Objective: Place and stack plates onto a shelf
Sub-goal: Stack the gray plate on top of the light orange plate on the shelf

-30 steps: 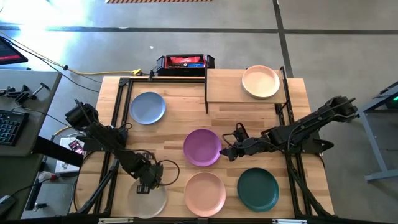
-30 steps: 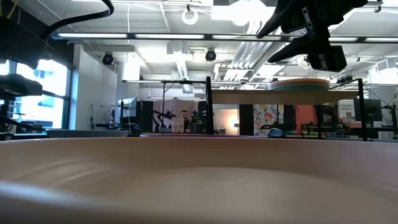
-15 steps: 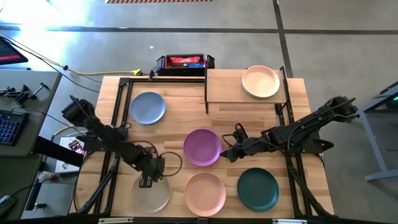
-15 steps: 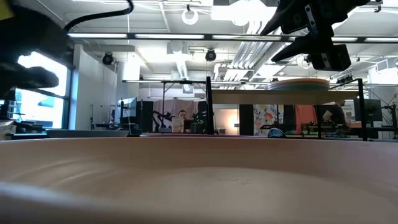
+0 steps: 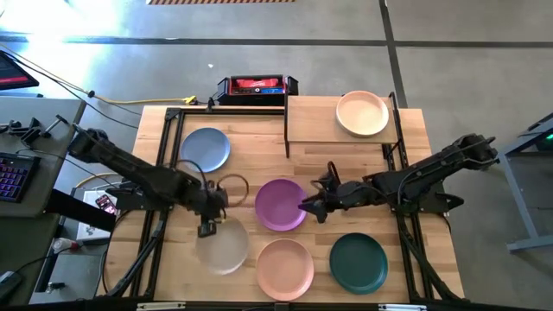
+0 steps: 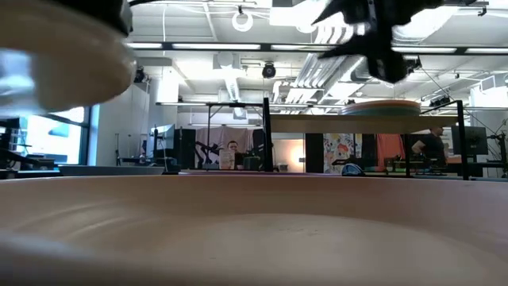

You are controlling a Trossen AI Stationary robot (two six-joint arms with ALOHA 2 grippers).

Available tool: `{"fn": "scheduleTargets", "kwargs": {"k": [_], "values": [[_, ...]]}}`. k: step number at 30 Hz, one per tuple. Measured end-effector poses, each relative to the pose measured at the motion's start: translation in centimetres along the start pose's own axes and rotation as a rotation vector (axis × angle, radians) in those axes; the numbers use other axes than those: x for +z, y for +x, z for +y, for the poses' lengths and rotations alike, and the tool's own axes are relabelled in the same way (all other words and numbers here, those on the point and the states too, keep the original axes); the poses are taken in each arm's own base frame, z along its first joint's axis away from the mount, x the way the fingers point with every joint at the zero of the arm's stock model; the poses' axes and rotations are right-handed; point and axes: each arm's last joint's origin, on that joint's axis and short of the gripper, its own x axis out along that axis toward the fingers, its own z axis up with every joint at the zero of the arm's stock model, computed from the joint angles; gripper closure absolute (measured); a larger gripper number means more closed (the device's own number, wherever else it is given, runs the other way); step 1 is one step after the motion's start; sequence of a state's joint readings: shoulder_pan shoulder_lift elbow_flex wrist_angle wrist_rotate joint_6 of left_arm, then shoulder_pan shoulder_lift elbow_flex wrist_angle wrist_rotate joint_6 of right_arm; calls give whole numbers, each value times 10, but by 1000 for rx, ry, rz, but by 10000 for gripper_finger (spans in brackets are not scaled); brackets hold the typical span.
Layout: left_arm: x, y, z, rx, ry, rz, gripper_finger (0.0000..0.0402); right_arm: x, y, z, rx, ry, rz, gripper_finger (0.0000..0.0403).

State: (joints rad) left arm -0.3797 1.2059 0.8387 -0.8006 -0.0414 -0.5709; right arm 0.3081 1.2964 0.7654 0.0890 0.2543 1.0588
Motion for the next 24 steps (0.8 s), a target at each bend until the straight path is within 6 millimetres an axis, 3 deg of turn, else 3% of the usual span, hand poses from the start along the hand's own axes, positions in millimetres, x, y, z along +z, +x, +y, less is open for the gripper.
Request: {"fn": "scheduleTargets", "kwargs": {"k": [12, 24], "values": [[39, -57, 31, 117, -27, -253, 401, 50, 2, 5, 174, -172, -275, 240], [67, -93, 77, 367, -107, -378, 401, 102, -5, -8, 211, -378, -526, 240]]}}
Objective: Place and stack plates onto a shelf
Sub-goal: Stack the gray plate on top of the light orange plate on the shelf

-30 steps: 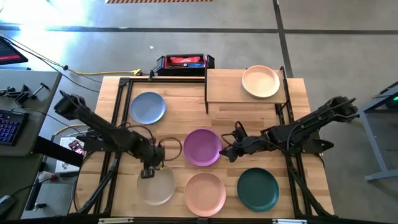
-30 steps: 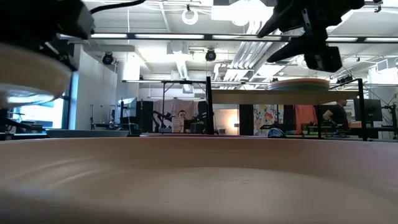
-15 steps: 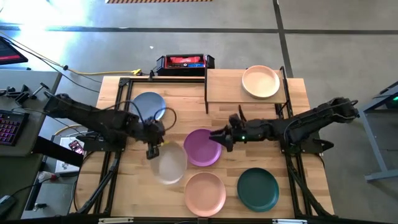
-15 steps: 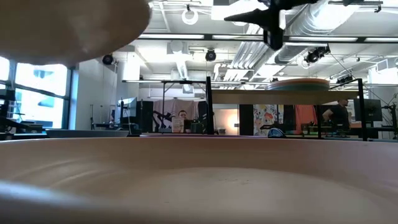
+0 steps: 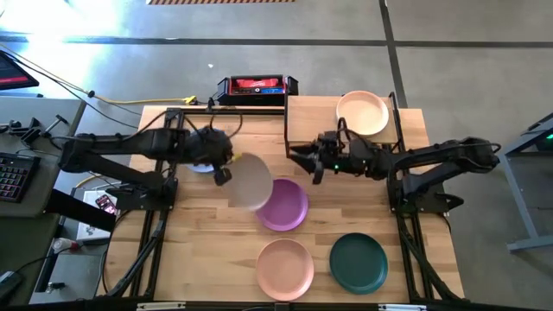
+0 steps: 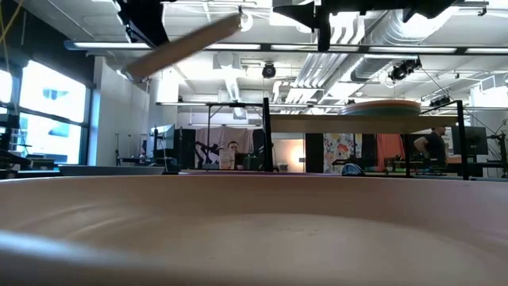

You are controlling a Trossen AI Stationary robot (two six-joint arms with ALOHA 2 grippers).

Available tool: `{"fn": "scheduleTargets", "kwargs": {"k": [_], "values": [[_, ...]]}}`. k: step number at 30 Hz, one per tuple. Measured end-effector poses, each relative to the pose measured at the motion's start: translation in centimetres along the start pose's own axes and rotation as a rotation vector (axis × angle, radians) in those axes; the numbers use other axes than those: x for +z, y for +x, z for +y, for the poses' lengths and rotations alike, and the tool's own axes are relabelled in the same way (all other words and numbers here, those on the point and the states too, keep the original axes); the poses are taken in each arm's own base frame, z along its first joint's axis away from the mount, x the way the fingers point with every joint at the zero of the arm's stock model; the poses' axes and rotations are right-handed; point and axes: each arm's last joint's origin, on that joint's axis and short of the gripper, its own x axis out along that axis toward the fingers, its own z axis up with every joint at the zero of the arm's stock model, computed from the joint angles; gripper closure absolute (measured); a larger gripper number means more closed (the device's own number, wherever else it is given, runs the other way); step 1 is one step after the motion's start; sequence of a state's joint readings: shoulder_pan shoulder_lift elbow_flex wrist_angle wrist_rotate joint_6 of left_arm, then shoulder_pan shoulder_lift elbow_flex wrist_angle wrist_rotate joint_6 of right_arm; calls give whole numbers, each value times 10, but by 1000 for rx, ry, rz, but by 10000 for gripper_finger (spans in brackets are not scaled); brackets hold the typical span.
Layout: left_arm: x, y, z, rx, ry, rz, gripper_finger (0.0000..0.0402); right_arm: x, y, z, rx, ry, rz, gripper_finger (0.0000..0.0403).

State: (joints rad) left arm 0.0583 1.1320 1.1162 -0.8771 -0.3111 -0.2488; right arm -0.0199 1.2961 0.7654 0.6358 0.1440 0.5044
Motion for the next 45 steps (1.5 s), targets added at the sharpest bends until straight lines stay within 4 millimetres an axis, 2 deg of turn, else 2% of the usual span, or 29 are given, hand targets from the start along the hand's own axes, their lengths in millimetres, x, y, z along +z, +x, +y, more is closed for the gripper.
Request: {"fn": "scheduleTargets", "kwargs": {"k": [5, 13, 18, 22, 30, 34, 45], "values": [[9, 0, 21, 105, -75, -23, 401, 18, 4, -12, -48, -150, -52, 240], [19, -1, 42, 266, -152, -95, 401, 74, 19, -10, -216, -428, 65, 240], [24, 0, 49, 318, -188, -145, 402, 106, 18, -7, -372, -474, 117, 240], [27, 2, 49, 335, -214, -172, 401, 116, 15, -5, -439, -460, 131, 240], [29, 14, 47, 329, -292, -153, 401, 108, 12, -8, -497, -331, 203, 240], [29, 23, 43, 292, -296, -123, 401, 95, 15, -8, -514, -278, 273, 240], [26, 42, 29, 263, -260, -30, 401, 47, 41, -1, -526, -169, 372, 240]]}}
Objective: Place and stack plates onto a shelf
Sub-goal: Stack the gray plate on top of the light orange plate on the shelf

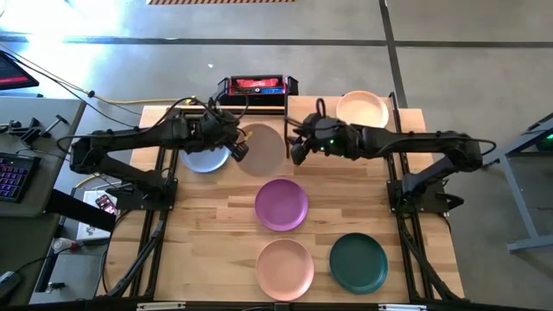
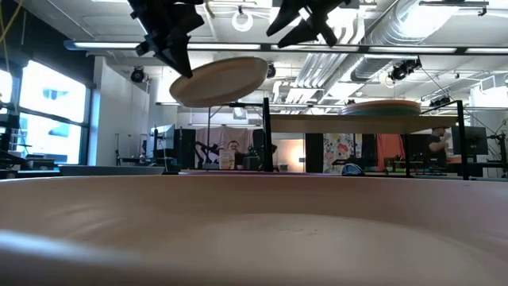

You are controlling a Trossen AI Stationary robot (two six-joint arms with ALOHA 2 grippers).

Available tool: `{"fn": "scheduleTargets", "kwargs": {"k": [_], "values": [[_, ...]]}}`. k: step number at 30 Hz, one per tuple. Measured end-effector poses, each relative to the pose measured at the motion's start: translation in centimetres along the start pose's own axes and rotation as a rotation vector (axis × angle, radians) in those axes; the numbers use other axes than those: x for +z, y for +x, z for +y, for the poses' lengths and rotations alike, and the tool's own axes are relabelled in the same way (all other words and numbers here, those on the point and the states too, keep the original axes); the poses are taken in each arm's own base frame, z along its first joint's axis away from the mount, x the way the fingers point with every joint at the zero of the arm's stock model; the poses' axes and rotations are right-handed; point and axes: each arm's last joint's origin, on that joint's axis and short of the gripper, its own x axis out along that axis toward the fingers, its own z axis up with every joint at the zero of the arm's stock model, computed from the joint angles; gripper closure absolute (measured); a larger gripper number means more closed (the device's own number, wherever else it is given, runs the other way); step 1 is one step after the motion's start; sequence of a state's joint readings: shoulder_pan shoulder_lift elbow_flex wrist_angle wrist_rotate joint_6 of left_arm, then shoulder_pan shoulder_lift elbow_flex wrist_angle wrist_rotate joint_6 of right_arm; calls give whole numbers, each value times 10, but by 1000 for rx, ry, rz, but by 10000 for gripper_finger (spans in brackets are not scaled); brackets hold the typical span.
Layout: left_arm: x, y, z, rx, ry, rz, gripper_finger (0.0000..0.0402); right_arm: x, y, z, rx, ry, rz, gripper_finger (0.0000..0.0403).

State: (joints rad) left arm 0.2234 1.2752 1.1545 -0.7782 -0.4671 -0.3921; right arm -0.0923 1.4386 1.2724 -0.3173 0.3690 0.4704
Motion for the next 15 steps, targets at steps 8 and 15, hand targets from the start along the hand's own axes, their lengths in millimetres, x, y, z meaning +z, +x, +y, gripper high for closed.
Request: {"fn": "scheduleTargets", "kwargs": {"k": [8, 15], "values": [[-5, -1, -9, -31, 36, 23, 401, -18, 13, 14, 9, 33, 58, 240], [-7, -4, -14, -50, 53, 18, 401, -31, 21, 21, 1, 58, 113, 240]]}}
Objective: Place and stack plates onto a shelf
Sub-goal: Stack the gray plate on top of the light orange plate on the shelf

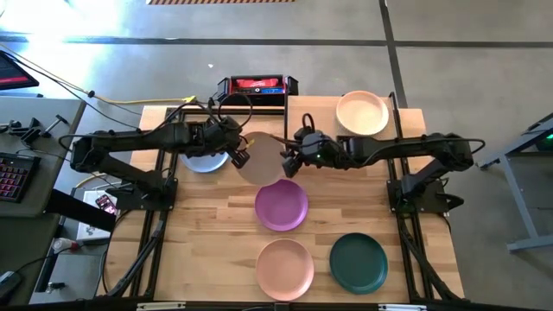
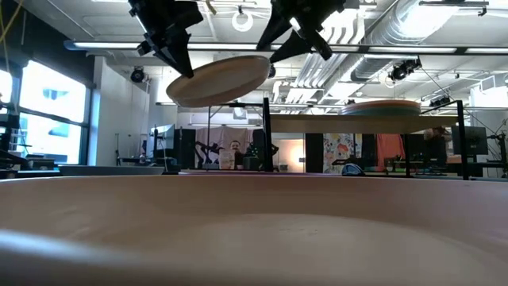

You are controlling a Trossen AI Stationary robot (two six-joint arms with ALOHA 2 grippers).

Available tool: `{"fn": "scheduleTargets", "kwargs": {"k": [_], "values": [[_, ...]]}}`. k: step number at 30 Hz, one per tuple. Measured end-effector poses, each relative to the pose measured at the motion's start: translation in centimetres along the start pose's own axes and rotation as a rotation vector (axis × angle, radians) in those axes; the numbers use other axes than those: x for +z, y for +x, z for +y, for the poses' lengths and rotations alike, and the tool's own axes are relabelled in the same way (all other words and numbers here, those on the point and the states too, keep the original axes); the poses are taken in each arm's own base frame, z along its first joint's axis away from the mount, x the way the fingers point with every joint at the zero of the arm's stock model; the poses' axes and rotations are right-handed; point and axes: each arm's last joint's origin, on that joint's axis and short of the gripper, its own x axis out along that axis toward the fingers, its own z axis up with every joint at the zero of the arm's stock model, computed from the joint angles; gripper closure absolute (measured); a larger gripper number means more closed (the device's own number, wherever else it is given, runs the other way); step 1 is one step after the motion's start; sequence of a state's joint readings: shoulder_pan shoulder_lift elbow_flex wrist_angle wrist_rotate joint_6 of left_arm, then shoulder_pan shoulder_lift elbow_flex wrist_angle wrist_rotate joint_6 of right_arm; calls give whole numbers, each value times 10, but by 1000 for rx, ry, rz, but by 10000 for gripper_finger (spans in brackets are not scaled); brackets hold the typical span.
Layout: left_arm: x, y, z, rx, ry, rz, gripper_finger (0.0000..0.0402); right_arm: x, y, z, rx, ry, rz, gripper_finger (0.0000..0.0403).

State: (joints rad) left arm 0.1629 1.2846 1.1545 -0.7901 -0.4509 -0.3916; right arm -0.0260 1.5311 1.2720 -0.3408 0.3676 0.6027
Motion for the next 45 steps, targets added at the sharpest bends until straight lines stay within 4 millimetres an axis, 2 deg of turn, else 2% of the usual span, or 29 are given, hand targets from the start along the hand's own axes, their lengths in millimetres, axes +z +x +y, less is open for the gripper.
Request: {"fn": "scheduleTargets", "kwargs": {"k": [6, 10, 19, 26, 36, 45], "values": [[-1, -2, -4, -12, 27, -6, 401, -8, 7, -2, -36, 29, 52, 241], [0, -3, -7, -24, 29, -24, 401, -8, 7, -2, -34, 31, 53, 255], [4, -4, -10, -46, 36, -71, 401, -8, 7, -2, -24, 29, 59, 323], [3, -4, -10, -47, 39, -65, 401, -9, 8, -3, -22, 64, 74, 392], [4, -3, -9, -77, 56, -53, 395, -10, 7, -2, -15, 193, 84, 397], [10, 4, 0, -274, -2, 15, 333, -10, 7, -2, -11, 207, 97, 398]]}}
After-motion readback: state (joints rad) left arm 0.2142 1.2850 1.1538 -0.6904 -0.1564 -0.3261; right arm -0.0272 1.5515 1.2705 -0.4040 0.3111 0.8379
